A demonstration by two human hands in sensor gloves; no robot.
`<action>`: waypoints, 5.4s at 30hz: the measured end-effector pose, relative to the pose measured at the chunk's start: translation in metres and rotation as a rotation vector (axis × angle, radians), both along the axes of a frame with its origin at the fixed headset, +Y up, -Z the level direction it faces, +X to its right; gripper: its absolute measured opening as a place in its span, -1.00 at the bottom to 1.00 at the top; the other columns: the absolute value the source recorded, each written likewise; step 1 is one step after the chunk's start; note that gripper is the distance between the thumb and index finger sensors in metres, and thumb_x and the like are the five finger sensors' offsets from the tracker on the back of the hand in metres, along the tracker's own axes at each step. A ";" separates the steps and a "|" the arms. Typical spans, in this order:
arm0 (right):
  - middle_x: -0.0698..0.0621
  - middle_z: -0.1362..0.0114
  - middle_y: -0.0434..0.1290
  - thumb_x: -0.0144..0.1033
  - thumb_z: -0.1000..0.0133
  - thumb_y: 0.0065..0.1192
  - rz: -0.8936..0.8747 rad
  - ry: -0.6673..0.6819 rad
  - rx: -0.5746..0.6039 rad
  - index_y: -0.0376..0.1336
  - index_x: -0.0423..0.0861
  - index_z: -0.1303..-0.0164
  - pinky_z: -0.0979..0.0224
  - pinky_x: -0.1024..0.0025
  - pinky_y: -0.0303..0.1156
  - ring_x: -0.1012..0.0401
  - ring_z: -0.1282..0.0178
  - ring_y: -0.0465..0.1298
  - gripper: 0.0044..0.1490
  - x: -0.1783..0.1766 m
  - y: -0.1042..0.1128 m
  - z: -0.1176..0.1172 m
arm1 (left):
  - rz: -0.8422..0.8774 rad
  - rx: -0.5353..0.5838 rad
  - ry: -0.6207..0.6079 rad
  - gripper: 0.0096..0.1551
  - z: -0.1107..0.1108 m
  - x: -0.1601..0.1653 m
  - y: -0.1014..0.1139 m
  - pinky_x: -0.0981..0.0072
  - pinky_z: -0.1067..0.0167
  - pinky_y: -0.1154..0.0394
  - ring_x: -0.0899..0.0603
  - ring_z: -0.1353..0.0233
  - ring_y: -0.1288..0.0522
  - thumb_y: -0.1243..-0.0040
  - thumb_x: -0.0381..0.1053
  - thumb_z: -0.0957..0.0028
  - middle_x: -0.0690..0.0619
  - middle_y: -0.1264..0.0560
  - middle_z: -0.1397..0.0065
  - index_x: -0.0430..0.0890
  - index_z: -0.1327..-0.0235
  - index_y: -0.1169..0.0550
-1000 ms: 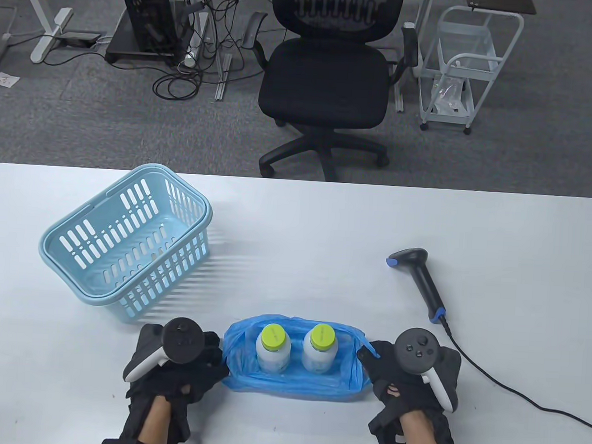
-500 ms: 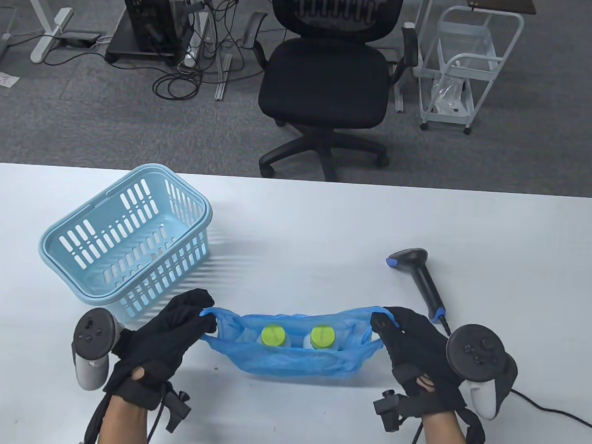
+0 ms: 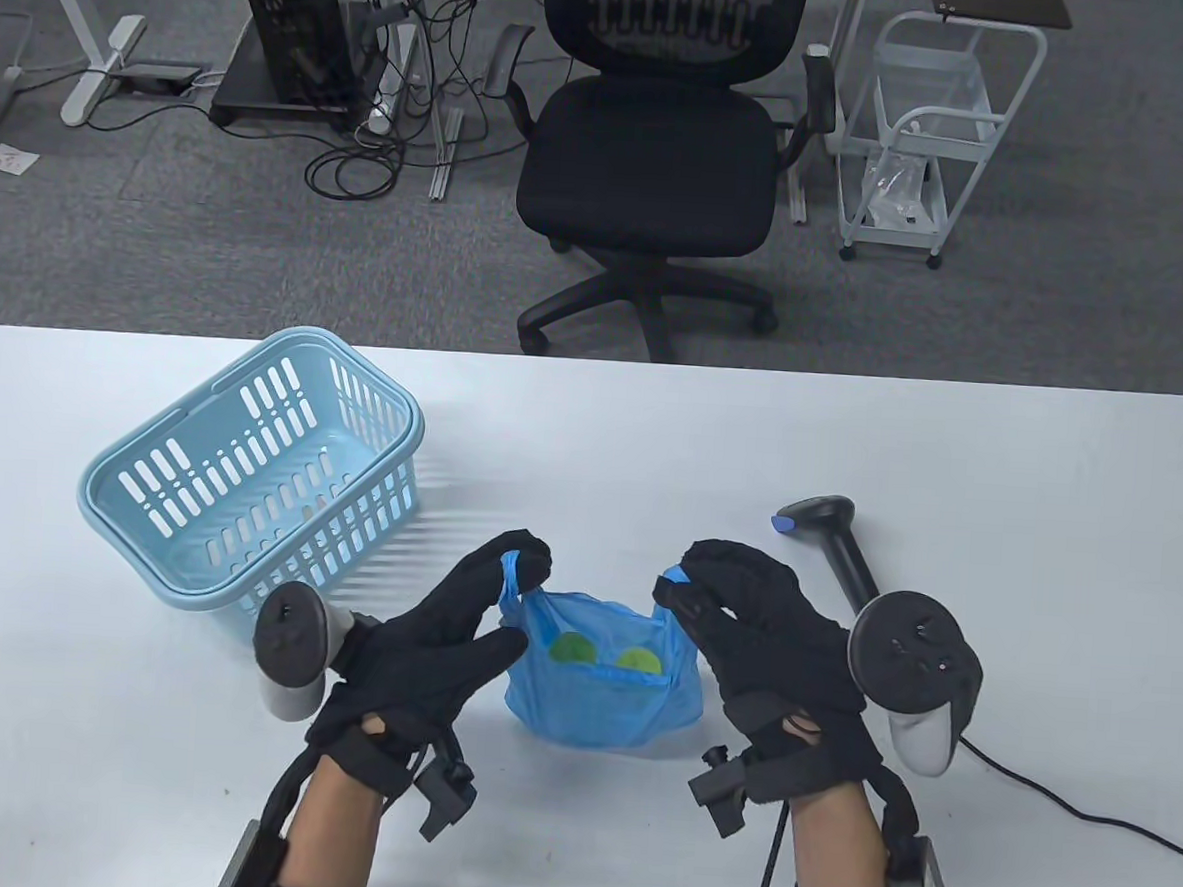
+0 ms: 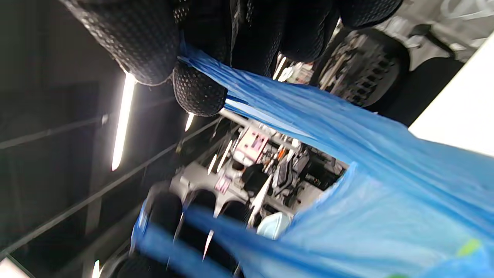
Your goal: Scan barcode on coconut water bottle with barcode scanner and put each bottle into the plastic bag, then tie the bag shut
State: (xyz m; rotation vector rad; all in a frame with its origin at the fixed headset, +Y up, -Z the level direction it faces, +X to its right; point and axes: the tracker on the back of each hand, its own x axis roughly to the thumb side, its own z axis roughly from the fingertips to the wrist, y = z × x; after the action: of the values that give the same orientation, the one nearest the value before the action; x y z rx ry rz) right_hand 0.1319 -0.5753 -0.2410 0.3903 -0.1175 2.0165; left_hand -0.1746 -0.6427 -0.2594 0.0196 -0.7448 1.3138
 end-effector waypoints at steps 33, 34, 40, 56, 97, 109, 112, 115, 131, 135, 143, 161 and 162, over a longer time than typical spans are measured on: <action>0.04 -0.56 0.35 -0.03 -0.08 0.50 0.432 0.089 0.303 0.45 0.24 -0.16 -0.59 -0.39 0.10 -0.18 -0.66 0.22 -0.57 -0.021 -0.021 -0.010 | -0.191 -0.175 -0.131 -0.45 -0.003 0.054 -0.018 -0.06 0.00 -0.64 0.01 0.18 -0.70 -0.10 0.10 -0.48 0.16 -0.70 -0.03 -0.15 -0.60 -0.53; 0.06 -0.54 0.35 -0.03 -0.09 0.47 0.445 0.064 0.331 0.46 0.23 -0.17 -0.60 -0.38 0.09 -0.17 -0.67 0.22 -0.58 -0.022 -0.022 -0.009 | -0.192 -0.180 -0.106 -0.45 -0.003 0.054 -0.018 -0.06 0.00 -0.65 0.01 0.18 -0.71 -0.10 0.11 -0.48 0.16 -0.71 -0.04 -0.15 -0.60 -0.53; 0.05 -0.47 0.38 -0.11 -0.15 0.39 0.454 -0.013 0.340 0.44 0.02 -0.21 -0.60 -0.34 0.12 -0.15 -0.63 0.28 -0.55 -0.024 -0.019 -0.006 | 0.061 -0.332 -0.029 -0.55 -0.010 0.038 -0.036 -0.04 0.00 -0.68 0.01 0.14 -0.78 -0.23 0.11 -0.44 0.12 -0.76 -0.11 0.00 -0.50 -0.62; -0.02 -0.27 0.54 -0.08 -0.10 0.55 0.563 0.063 -0.075 0.54 -0.06 -0.02 -0.53 -0.30 0.24 -0.10 -0.46 0.46 -0.60 -0.058 -0.024 0.005 | 0.115 -0.396 0.101 -0.66 -0.008 0.025 -0.041 -0.05 -0.18 -0.64 0.03 -0.05 -0.76 -0.54 -0.06 -0.24 0.08 -0.70 -0.37 0.12 -0.27 -0.73; 0.02 -0.27 0.59 -0.09 -0.14 0.43 0.013 0.055 -0.099 0.46 -0.03 -0.17 -0.52 -0.30 0.22 -0.06 -0.47 0.49 -0.55 -0.019 -0.076 -0.039 | -0.050 0.323 0.363 -0.63 0.012 0.026 -0.028 0.00 -0.47 -0.58 0.06 -0.41 -0.72 -0.51 -0.15 -0.26 0.23 -0.58 -0.53 0.22 -0.25 -0.67; -0.03 -0.30 0.54 -0.18 -0.19 0.28 0.314 -0.026 0.086 0.39 -0.11 -0.23 -0.55 -0.34 0.16 -0.11 -0.50 0.44 -0.54 -0.011 -0.047 -0.008 | -0.395 0.307 0.422 -0.48 0.021 -0.008 -0.018 -0.36 -0.58 -0.21 -0.23 -0.71 -0.43 0.00 0.17 -0.45 0.01 -0.35 -0.80 0.12 -0.60 -0.56; -0.03 -0.30 0.54 -0.18 -0.19 0.28 0.314 -0.038 0.064 0.39 -0.11 -0.22 -0.55 -0.34 0.16 -0.10 -0.50 0.44 -0.54 -0.002 -0.054 -0.006 | -0.428 0.282 0.433 -0.51 0.024 -0.016 -0.020 -0.39 -0.56 -0.23 -0.23 -0.69 -0.45 -0.06 0.13 -0.44 0.01 -0.39 -0.78 0.08 -0.55 -0.61; -0.03 -0.30 0.54 -0.19 -0.19 0.26 0.320 -0.056 0.032 0.39 -0.12 -0.22 -0.55 -0.33 0.17 -0.10 -0.50 0.44 -0.54 0.007 -0.066 -0.005 | -0.467 0.236 0.427 -0.53 0.024 -0.023 -0.023 -0.39 -0.56 -0.25 -0.23 -0.68 -0.47 -0.10 0.12 -0.44 0.02 -0.42 -0.76 0.07 -0.52 -0.64; -0.04 -0.29 0.54 -0.20 -0.19 0.26 0.276 -0.088 -0.183 0.40 -0.12 -0.21 -0.55 -0.34 0.17 -0.10 -0.50 0.44 -0.55 0.047 -0.115 -0.012 | -0.485 -0.039 0.342 -0.51 0.021 -0.060 -0.070 -0.43 -0.58 -0.16 -0.26 -0.73 -0.39 -0.07 0.13 -0.45 0.02 -0.40 -0.79 0.06 -0.55 -0.63; -0.04 -0.29 0.55 -0.20 -0.19 0.25 0.282 -0.090 -0.214 0.40 -0.12 -0.21 -0.56 -0.34 0.17 -0.10 -0.50 0.44 -0.55 0.054 -0.121 -0.014 | -0.496 -0.073 0.327 -0.50 0.020 -0.064 -0.074 -0.44 -0.58 -0.15 -0.27 -0.74 -0.39 -0.06 0.13 -0.45 0.02 -0.41 -0.79 0.05 -0.55 -0.62; -0.04 -0.29 0.55 -0.21 -0.20 0.24 0.282 -0.085 -0.261 0.39 -0.13 -0.23 -0.56 -0.34 0.17 -0.10 -0.50 0.44 -0.55 0.059 -0.126 -0.017 | -0.522 -0.097 0.317 -0.50 0.019 -0.066 -0.077 -0.45 -0.59 -0.13 -0.28 -0.77 -0.34 -0.05 0.14 -0.46 0.01 -0.42 -0.79 0.07 -0.56 -0.62; -0.21 -0.80 -0.32 0.27 -0.21 -0.02 0.846 -0.186 -0.016 -0.22 0.08 -0.73 -0.53 -0.51 -0.17 -0.38 -0.71 -0.22 -0.01 0.029 -0.091 0.022 | -1.189 0.195 0.455 0.12 0.055 -0.051 -0.017 -0.49 -0.59 0.22 -0.34 -0.85 0.35 0.05 0.56 -0.35 -0.01 0.30 -0.96 0.07 -0.97 0.12; -0.20 -0.79 -0.36 0.29 -0.21 -0.04 0.867 -0.190 -0.010 -0.25 0.10 -0.73 -0.53 -0.52 -0.19 -0.39 -0.70 -0.27 -0.01 0.029 -0.092 0.024 | -1.198 0.181 0.457 0.15 0.057 -0.051 -0.017 -0.49 -0.59 0.24 -0.34 -0.84 0.39 0.06 0.57 -0.35 -0.02 0.35 -0.95 0.06 -0.97 0.17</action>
State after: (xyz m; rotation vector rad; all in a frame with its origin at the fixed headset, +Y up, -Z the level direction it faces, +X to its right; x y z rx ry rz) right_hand 0.1612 -0.6676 -0.2170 0.2574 -0.0571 2.9091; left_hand -0.2256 -0.6600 -0.2024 0.0131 -0.3416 0.0779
